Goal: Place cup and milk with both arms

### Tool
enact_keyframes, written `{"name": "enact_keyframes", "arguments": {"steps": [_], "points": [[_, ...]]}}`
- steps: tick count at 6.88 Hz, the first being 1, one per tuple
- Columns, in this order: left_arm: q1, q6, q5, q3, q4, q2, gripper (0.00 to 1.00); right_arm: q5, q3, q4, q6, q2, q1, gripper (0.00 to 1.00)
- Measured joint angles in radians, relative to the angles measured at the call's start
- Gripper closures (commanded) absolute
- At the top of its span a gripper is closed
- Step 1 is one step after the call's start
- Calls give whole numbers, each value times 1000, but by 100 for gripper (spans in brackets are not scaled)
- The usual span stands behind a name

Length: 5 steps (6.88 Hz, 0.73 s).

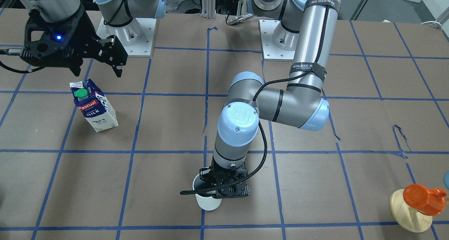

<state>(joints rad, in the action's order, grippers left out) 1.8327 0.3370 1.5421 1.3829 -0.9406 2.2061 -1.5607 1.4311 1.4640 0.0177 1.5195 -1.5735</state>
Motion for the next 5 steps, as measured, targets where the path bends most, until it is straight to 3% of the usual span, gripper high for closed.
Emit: {"name": "enact_keyframes", "arguments": {"steps": [3,5], "points": [[-39,-75,-2,-44,-39,-69,0,-23,73,7,-225,-12,75,0],[-138,-235,5,-51,-220,-196,0,-45,203,88,-416,-12,178,0]]}}
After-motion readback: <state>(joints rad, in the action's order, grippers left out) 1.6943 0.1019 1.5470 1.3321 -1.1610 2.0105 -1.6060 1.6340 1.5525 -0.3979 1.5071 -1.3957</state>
